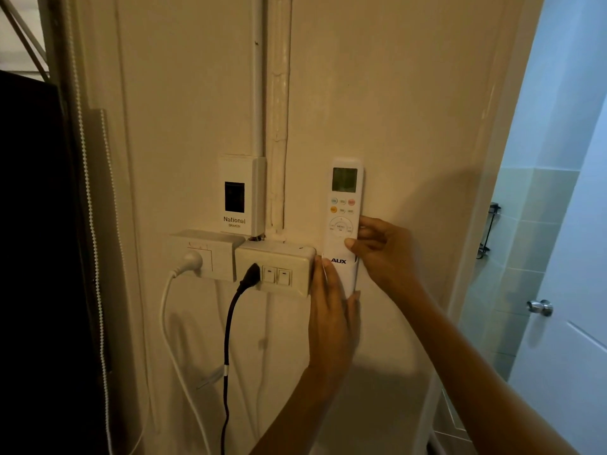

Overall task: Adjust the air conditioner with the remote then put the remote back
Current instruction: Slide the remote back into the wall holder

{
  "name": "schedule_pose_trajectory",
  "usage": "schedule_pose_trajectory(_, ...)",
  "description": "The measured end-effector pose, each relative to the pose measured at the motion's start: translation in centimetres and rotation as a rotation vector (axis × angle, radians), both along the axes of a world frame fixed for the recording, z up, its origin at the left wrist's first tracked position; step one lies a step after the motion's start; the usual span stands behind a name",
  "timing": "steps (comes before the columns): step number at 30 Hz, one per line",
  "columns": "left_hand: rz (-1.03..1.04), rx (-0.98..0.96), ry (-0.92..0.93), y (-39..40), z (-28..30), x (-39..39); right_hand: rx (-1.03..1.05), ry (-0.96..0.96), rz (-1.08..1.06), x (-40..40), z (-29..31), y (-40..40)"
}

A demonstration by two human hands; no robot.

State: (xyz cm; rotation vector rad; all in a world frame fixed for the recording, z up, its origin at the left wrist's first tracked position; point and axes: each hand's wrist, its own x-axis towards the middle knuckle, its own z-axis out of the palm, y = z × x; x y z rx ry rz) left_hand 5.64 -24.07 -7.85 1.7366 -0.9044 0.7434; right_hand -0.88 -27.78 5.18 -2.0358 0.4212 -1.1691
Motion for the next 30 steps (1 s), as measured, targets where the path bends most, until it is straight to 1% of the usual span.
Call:
schedule_pose_trajectory(7,-0.015,-0.003,-0.014,0.2,0.1,0.0,0.017,0.035,-0.080,-0.1,-0.5,-0.5)
schedule_pose_trajectory(18,-0.030,0.017,-0.009,0.2,0.0,0.1,0.086,0.051,-0.055,-0.7,-0.2,-0.5)
schedule_pose_trajectory(21,-0.039,0.020,-0.012,0.2,0.0,0.2,0.111,0.030,-0.029,-1.1,0.1,-0.4)
schedule_pose_trajectory(25,-0.044,0.022,-0.006,0.5,0.1,0.2,0.178,-0.061,-0.019,-2.7,1.0,-0.4)
schedule_pose_trajectory(30,-0.054,0.053,-0.006,1.2,0.3,0.3,0.222,-0.364,0.070,-7.6,4.5,2.7)
